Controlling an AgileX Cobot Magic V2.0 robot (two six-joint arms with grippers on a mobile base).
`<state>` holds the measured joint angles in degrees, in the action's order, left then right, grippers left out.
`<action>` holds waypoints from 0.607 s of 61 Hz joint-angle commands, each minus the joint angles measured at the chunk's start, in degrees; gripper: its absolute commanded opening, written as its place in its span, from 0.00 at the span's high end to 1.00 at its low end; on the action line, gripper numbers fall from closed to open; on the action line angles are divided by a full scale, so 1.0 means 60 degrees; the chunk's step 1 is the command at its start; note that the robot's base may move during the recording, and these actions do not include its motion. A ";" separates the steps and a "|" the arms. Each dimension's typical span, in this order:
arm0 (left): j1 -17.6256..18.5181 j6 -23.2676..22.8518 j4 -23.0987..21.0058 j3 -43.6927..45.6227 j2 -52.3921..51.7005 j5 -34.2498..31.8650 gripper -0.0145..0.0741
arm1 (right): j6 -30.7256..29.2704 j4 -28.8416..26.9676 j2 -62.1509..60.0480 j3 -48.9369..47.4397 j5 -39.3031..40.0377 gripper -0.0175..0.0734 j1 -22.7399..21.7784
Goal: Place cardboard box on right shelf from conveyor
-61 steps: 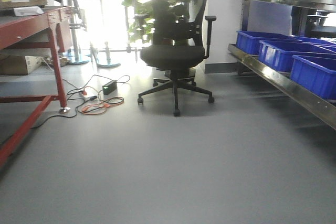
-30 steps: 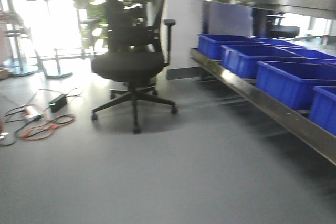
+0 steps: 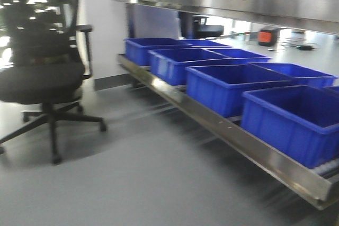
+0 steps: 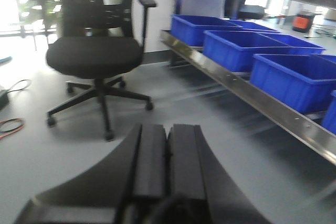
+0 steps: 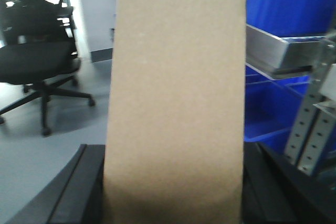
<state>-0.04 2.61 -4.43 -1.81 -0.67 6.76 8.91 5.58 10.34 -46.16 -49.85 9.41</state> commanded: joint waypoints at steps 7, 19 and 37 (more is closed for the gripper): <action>0.0006 0.0003 -0.0056 -0.0091 -0.0159 -0.0832 0.97 | -0.0098 0.0130 0.0172 -0.0239 0.1048 0.55 -0.0047; 0.0006 0.0003 -0.0056 -0.0091 -0.0159 -0.0832 0.97 | -0.0098 0.0130 0.0172 -0.0239 0.1048 0.55 -0.0047; 0.0006 0.0003 -0.0056 -0.0091 -0.0159 -0.0832 0.97 | -0.0098 0.0130 0.0172 -0.0239 0.1048 0.55 -0.0047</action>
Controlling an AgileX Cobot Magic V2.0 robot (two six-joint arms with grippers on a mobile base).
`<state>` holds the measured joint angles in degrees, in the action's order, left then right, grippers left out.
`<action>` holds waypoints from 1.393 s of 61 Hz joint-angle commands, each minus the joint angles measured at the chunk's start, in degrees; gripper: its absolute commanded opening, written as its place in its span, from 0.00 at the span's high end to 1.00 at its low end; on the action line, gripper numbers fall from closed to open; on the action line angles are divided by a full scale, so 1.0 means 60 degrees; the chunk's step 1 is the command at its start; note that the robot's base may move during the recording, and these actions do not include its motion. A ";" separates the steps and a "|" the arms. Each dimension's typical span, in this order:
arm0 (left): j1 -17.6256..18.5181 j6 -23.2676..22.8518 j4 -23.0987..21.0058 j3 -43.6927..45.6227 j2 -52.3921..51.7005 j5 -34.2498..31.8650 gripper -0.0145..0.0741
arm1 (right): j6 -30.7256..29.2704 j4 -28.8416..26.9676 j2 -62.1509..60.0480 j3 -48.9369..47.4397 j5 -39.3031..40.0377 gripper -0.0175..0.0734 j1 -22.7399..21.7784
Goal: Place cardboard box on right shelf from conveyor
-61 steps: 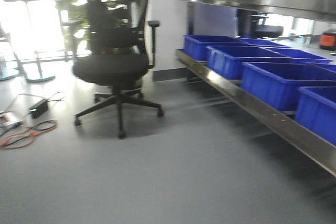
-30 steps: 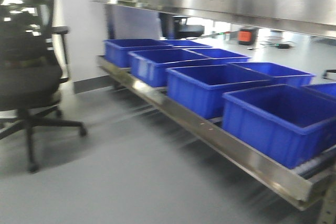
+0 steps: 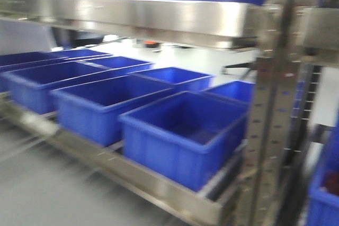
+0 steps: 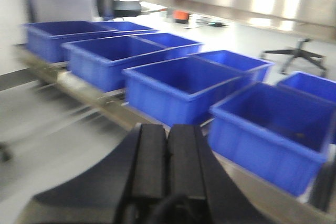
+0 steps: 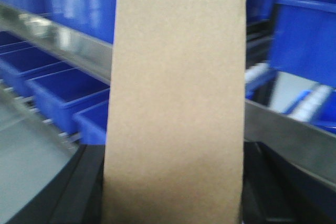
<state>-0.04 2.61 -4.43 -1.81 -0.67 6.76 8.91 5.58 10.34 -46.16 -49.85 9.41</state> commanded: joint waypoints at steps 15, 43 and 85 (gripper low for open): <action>0.0188 0.0003 -0.0056 -0.0091 -0.0159 -0.0832 0.97 | -0.0098 0.0130 0.0172 -0.0239 0.1048 0.55 -0.0047; 0.0215 0.0003 -0.0056 -0.0074 -0.0159 -0.0832 0.97 | -0.0098 0.0130 0.0172 -0.0239 0.1048 0.55 -0.0047; 0.0215 0.0003 -0.0056 -0.0074 -0.0143 -0.0832 0.97 | -0.0098 0.0130 0.0172 -0.0239 0.1048 0.55 -0.0047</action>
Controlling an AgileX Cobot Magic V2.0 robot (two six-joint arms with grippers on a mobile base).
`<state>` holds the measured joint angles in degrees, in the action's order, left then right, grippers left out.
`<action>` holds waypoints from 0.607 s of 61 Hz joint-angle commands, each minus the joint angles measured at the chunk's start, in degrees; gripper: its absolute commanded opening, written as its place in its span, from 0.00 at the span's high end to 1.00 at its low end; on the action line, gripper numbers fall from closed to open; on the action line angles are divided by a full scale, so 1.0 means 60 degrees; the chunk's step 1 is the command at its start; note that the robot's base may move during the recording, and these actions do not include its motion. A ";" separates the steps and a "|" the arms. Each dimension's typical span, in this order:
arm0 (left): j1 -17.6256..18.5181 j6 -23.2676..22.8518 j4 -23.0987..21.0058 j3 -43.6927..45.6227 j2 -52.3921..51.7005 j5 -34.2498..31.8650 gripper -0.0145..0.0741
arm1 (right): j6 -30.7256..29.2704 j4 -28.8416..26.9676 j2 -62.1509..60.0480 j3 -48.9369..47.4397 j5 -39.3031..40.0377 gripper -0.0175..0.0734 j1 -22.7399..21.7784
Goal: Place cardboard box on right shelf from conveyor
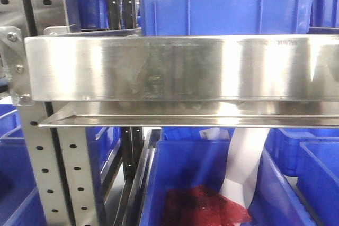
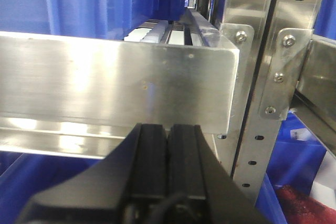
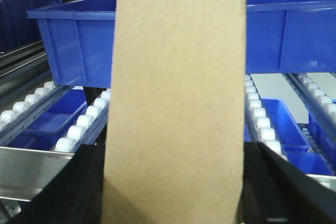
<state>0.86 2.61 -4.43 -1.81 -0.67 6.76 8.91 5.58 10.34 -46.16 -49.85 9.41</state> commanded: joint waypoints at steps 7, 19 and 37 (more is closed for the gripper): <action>0.0066 0.0003 -0.0056 -0.0074 -0.0143 -0.0832 0.97 | -0.0098 0.0130 0.0172 -0.0239 0.1048 0.55 -0.0047; 0.0066 0.0003 -0.0056 -0.0074 -0.0143 -0.0832 0.97 | -0.0098 0.0130 0.0172 -0.0239 0.1048 0.55 -0.0047; 0.0066 0.0003 -0.0056 -0.0074 -0.0143 -0.0832 0.97 | -0.0098 0.0130 0.0172 -0.0239 0.1056 0.55 -0.0047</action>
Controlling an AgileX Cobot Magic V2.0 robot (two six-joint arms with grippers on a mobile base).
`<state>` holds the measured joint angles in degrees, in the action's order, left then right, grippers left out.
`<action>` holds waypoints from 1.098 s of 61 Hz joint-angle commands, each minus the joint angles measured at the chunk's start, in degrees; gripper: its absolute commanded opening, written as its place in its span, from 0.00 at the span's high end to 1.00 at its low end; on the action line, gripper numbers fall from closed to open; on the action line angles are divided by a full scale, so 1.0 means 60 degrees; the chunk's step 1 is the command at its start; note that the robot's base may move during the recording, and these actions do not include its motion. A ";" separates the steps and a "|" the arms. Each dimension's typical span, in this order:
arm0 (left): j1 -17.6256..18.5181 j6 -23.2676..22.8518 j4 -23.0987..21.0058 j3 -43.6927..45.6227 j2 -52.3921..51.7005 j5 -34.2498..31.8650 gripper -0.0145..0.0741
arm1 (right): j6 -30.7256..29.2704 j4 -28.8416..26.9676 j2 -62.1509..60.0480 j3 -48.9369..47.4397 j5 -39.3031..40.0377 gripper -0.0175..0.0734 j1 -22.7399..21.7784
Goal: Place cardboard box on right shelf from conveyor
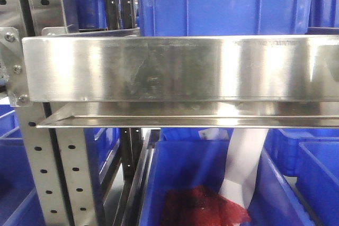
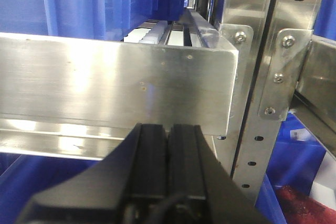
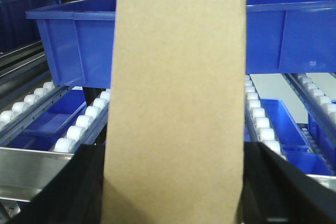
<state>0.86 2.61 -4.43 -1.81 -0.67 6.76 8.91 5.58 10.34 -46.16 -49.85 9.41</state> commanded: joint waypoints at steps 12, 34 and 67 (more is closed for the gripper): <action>0.0066 0.0003 -0.0056 -0.0074 -0.0143 -0.0832 0.97 | -0.0098 0.0130 0.0172 -0.0239 0.1067 0.55 -0.0047; 0.0066 0.0003 -0.0056 -0.0074 -0.0143 -0.0832 0.97 | -0.0098 0.0335 0.0513 -0.0298 0.1854 0.55 -0.0047; 0.0066 0.0003 -0.0056 -0.0074 -0.0143 -0.0832 0.97 | -0.7471 -0.0063 0.6318 -0.3234 0.2739 0.55 0.0836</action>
<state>1.09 2.61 -4.43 -1.81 -0.67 6.76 -25.44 5.37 43.68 -61.59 -40.00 11.79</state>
